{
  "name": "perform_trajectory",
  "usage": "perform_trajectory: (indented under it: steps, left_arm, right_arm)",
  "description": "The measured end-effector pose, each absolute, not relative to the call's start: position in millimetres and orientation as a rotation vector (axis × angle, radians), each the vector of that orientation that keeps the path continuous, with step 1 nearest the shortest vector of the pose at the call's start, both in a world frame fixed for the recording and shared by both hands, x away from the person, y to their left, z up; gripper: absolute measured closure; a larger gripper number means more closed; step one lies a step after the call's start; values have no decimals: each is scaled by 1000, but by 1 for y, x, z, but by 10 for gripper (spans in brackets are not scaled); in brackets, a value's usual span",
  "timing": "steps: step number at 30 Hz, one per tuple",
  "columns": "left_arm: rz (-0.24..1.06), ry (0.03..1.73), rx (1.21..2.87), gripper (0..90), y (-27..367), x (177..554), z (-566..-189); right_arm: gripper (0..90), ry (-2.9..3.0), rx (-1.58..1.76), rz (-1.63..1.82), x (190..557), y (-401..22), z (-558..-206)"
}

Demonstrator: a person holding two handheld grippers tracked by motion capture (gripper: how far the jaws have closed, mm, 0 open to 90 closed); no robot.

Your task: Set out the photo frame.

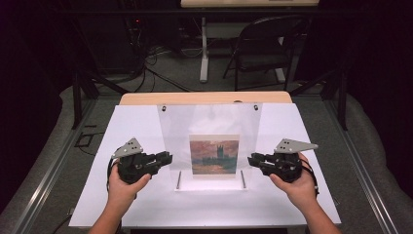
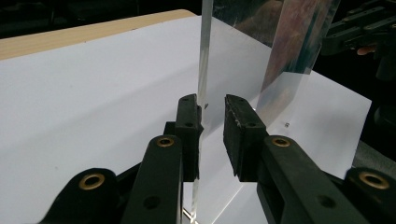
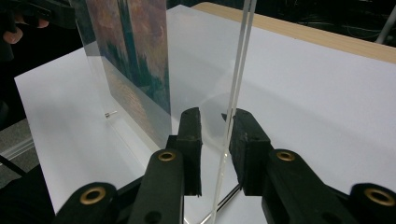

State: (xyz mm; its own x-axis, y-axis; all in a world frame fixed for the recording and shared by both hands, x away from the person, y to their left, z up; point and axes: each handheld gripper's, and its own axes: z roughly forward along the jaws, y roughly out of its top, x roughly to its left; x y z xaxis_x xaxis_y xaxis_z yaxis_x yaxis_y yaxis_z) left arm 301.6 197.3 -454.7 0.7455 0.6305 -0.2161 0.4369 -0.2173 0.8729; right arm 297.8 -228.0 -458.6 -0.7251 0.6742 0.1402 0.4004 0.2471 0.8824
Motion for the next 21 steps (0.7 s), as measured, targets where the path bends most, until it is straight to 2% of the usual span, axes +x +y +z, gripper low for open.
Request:
perform_trajectory:
  steps: [13,21]
  left_arm:
    - [223,853,1863,754,199,302,-453]
    - [250,879,1862,696,209,297,-450]
  right_arm:
    - [753,2244,1004,1467,296,-231,-456]
    - [725,2216,1017,1459,292,-243,-451]
